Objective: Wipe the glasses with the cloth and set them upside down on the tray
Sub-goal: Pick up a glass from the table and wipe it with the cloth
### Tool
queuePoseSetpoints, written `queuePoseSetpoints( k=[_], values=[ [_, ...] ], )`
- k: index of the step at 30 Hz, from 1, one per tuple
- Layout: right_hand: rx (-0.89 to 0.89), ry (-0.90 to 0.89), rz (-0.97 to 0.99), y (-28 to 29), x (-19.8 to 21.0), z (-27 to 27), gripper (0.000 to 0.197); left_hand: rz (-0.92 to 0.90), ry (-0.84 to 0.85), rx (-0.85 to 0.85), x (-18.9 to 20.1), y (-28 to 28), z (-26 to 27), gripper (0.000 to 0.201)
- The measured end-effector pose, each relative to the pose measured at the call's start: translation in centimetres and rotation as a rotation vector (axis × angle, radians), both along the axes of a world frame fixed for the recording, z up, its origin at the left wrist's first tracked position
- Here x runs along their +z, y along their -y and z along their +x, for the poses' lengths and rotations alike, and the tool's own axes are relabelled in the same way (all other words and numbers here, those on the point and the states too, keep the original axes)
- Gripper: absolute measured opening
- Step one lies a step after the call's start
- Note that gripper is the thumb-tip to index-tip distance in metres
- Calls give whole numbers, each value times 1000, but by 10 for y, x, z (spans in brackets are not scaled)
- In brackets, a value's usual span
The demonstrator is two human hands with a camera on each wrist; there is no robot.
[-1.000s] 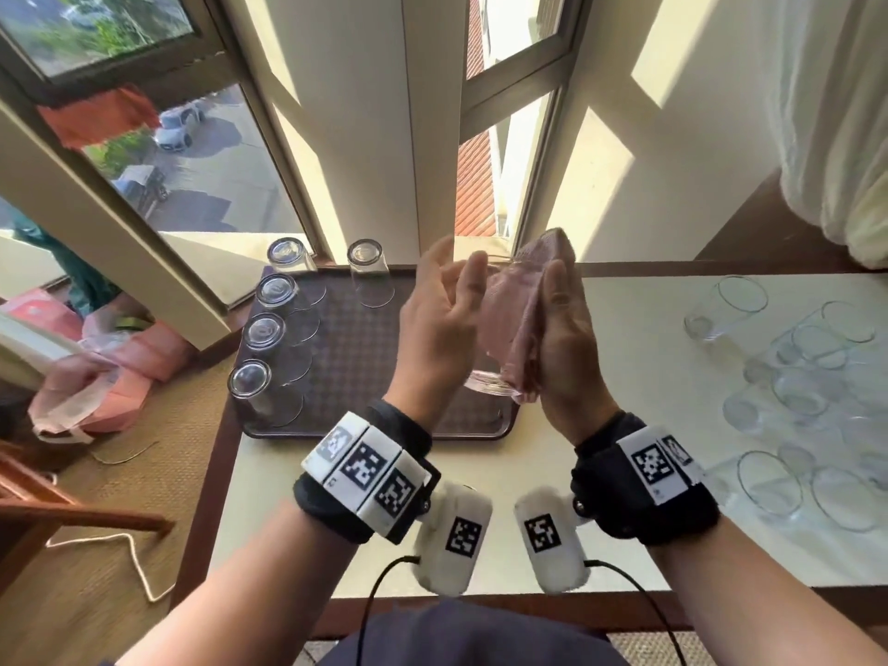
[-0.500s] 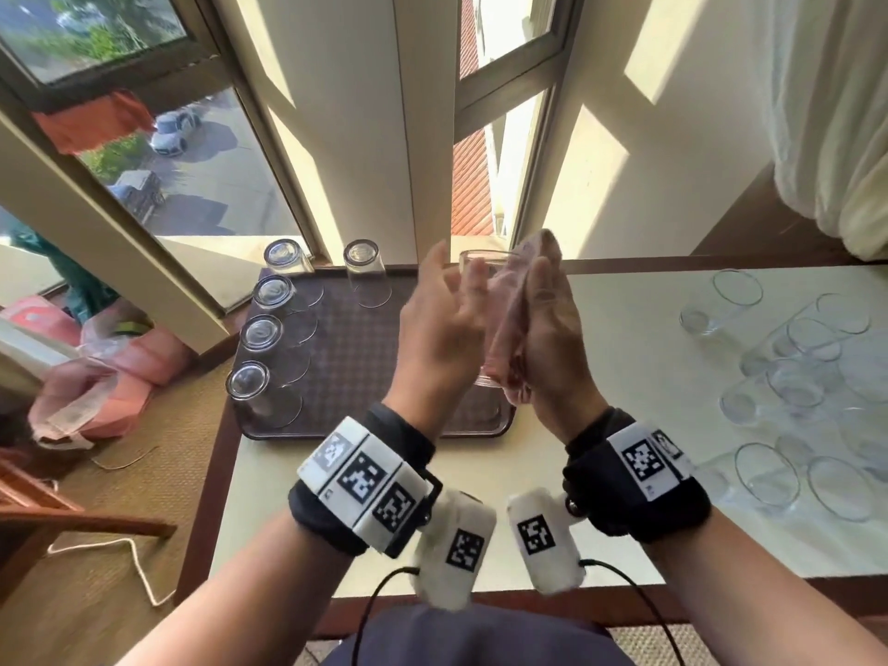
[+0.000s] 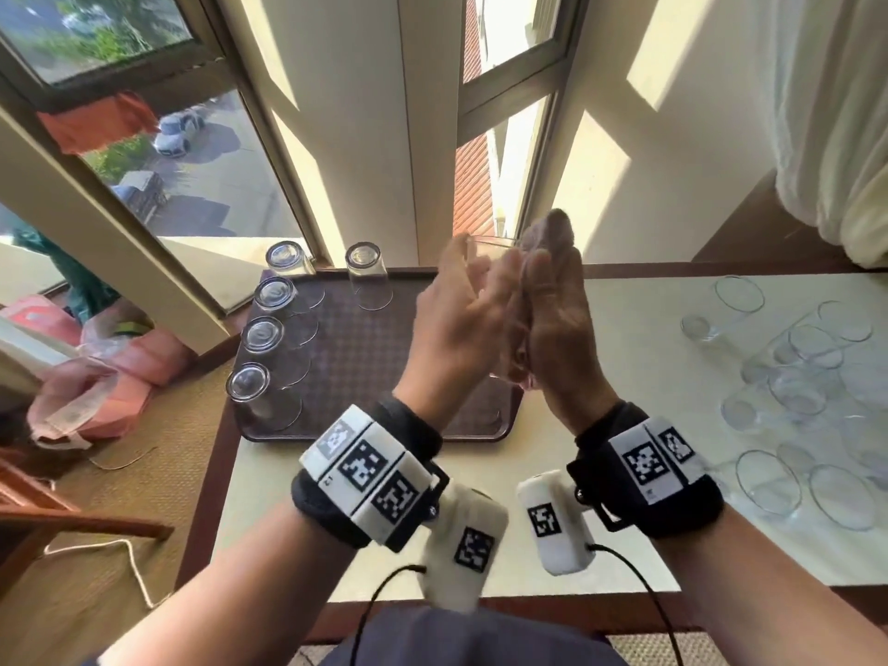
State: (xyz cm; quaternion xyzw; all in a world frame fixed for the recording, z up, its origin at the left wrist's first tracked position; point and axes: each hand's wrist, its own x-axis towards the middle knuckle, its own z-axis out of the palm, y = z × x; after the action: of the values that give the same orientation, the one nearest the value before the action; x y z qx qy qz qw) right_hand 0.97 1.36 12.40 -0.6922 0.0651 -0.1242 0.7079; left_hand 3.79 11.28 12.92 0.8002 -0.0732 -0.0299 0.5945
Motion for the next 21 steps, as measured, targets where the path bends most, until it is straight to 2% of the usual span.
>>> queuePoseSetpoints(
  k=[1,2,4,6,7,9,10,11,12,13,14,16,17,18,19,21],
  values=[
    [-6,6,-24,-2,0,2,20,-24,-5,24,1,2,-3,84],
    [12,10,4,-2,1,3,23,-90,-21,34,0,3,-5,95],
    [103,-5,184,1,3,3,47,-275,-102,-78,-6,0,-2,99],
    [173,-71,325,6,3,0,60,-419,-213,-249,-6,-8,1,76],
    [186,-97,370,8,3,-1,62,-426,-254,-301,-6,-11,2,66],
    [174,-87,406,8,5,-3,69,-353,-208,-268,-4,-15,6,61],
    [145,-67,354,8,6,-3,70,-299,-147,-189,-3,-15,6,69],
    [102,-41,225,6,7,-2,61,-254,-86,-96,-3,-14,6,81],
    [71,-6,64,2,8,-1,43,-230,-40,-1,-5,-12,3,84],
    [52,26,-65,-2,10,-2,28,-220,-16,69,-3,-9,-5,78],
    [41,47,-144,-6,10,-3,19,-216,-4,109,-1,-6,-13,74],
    [42,78,-170,-11,10,-3,18,-227,-8,97,1,-3,-25,83],
    [50,82,-121,-10,9,-2,26,-274,-12,76,-2,-3,-25,87],
    [78,67,-34,-10,8,-2,42,-348,-29,47,-3,-5,-24,85],
    [114,44,69,-9,7,-2,56,-404,-64,-6,-3,-7,-21,77],
    [167,-18,266,-5,9,-4,62,-500,-174,-126,-4,-12,-17,61]
  ],
)
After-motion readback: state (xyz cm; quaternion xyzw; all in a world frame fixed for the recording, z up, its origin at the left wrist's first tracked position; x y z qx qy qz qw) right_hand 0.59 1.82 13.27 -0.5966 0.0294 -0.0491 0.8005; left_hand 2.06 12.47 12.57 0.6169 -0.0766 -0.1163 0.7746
